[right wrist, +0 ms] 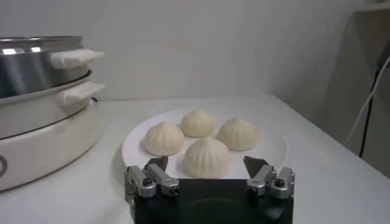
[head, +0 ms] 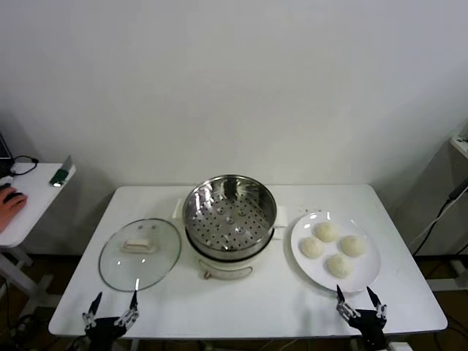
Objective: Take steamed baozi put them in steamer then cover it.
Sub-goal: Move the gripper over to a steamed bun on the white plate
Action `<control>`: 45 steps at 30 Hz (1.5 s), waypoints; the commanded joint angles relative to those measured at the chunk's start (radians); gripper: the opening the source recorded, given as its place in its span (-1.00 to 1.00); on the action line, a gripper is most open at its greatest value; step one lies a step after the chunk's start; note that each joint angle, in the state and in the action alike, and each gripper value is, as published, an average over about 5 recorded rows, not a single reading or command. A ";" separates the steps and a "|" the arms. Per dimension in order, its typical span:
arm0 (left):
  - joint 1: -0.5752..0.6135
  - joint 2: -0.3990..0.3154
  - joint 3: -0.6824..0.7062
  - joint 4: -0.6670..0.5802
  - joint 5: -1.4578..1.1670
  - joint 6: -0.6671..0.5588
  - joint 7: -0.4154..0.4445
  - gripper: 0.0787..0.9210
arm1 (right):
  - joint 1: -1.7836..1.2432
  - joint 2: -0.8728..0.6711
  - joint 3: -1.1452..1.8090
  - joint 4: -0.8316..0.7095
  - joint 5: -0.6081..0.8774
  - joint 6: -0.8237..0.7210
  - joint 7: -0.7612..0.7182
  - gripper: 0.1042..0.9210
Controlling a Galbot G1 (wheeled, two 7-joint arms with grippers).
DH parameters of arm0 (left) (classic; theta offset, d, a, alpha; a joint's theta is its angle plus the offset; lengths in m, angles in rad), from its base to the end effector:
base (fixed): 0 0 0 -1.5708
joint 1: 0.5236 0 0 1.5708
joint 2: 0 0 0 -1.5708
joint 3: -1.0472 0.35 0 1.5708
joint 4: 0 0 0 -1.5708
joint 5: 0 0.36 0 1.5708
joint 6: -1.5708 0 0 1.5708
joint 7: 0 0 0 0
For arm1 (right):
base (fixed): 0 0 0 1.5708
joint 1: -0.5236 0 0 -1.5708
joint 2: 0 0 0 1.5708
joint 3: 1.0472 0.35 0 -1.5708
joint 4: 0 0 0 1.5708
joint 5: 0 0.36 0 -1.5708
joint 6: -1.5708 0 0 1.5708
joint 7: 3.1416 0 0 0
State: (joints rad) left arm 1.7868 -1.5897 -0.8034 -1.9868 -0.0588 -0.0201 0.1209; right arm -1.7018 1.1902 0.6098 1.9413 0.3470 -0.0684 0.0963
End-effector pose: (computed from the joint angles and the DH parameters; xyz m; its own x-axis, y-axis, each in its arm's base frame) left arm 0.0948 0.0871 -0.3656 -0.9464 -0.1411 0.2906 -0.1221 0.9891 0.0828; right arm 0.1476 -0.1084 -0.3568 -0.9408 0.0389 0.3366 0.0224 0.9983 -0.0529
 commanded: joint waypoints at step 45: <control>-0.006 0.035 0.015 -0.008 0.019 -0.027 0.004 0.77 | 2.152 -0.453 -1.860 -0.912 -0.170 0.016 -1.215 0.76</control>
State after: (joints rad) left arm 1.7817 -1.5655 -0.7871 -1.9921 -0.0408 -0.0467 0.1236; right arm 0.2222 0.6410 -0.9238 1.1907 0.0474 -0.0839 -0.9721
